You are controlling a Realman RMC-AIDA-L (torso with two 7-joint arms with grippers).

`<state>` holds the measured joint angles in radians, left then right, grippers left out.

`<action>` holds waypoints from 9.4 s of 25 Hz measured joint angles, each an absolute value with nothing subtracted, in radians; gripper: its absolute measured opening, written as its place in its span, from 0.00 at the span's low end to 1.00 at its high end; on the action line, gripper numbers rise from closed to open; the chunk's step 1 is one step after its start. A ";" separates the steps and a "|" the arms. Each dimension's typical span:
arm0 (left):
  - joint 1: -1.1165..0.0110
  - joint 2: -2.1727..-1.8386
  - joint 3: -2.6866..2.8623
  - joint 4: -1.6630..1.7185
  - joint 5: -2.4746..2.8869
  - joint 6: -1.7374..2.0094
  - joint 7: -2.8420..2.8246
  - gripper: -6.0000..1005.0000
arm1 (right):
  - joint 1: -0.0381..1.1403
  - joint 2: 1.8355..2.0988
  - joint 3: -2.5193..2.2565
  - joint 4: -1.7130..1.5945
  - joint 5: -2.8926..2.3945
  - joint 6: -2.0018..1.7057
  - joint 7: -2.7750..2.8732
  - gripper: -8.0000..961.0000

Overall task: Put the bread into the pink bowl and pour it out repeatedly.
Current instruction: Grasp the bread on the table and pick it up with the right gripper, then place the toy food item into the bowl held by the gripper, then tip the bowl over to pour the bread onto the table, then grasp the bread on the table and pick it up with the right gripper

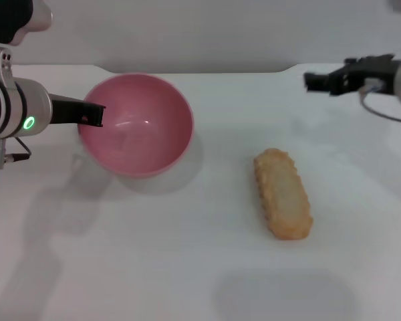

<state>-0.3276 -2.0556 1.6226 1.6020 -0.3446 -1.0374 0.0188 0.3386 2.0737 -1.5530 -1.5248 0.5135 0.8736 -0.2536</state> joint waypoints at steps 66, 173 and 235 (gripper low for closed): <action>-0.370 -2.054 1.613 1.565 -0.345 -1.019 0.054 0.05 | 0.579 2.076 -1.835 -0.992 0.715 0.784 -0.188 0.79; -0.427 -2.068 1.956 1.612 0.302 -1.029 -0.161 0.05 | 0.267 2.075 -1.498 -1.588 0.508 0.966 -0.121 0.70; -0.578 -2.062 1.515 1.415 -0.063 -1.236 -0.086 0.05 | 0.665 2.088 -1.973 -0.928 1.166 0.824 -0.307 0.70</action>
